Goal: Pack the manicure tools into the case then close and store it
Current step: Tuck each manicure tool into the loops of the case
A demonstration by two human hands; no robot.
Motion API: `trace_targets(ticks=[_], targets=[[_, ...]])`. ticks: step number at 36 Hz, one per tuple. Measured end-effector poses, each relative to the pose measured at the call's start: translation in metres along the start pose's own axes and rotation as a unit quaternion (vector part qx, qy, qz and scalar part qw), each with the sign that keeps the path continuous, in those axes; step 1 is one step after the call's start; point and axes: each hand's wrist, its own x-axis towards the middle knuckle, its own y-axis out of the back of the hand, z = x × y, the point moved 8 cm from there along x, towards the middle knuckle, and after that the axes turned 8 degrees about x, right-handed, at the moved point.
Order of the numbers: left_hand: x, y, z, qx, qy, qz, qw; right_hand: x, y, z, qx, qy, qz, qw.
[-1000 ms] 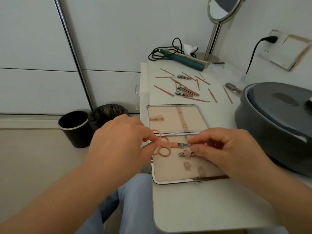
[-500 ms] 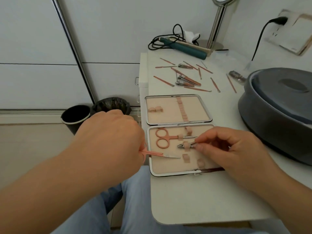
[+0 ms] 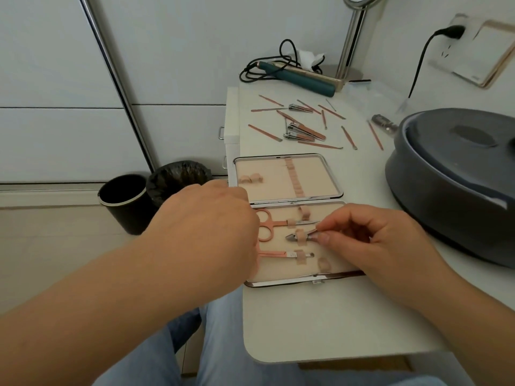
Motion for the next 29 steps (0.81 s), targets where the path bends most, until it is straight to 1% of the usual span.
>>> trace_targets(ticks=[2,3,4,9,12,15,19,24,27,29], targets=[[0.001,0.001,0.004,-0.017,-0.014,0.008,1.0,0.0,0.0,0.0,0.004,0.003,0.001,1.0],[0.001,0.004,0.006,-0.02,-0.017,0.031,0.999,0.0,0.0,0.0,0.008,0.004,0.005,1.0],[0.0,0.003,0.008,-0.024,-0.025,0.029,0.999,0.0,0.0,0.001,0.01,0.005,0.009,1.0],[0.002,-0.001,0.007,-0.084,-0.019,0.062,0.994,0.001,-0.001,0.002,0.005,0.005,0.005,1.0],[-0.001,-0.003,0.007,-0.146,-0.016,0.087,0.985,0.001,-0.001,0.004,-0.001,0.004,0.004,1.0],[-0.003,-0.008,0.002,-0.206,-0.005,0.103,0.973,0.002,-0.001,0.005,-0.001,0.007,0.007,1.0],[-0.005,-0.021,-0.004,-0.28,0.013,0.097,0.955,0.001,-0.001,0.004,-0.01,0.008,0.008,1.0],[-0.012,-0.036,-0.01,-0.379,0.059,0.115,0.916,-0.001,-0.004,-0.002,-0.032,0.011,-0.002,0.999],[-0.012,-0.042,-0.011,-0.42,0.082,0.124,0.895,-0.002,-0.003,-0.006,-0.064,0.028,0.008,0.998],[-0.012,-0.044,-0.01,-0.429,0.089,0.129,0.889,-0.002,-0.003,-0.006,-0.065,0.032,0.008,0.997]])
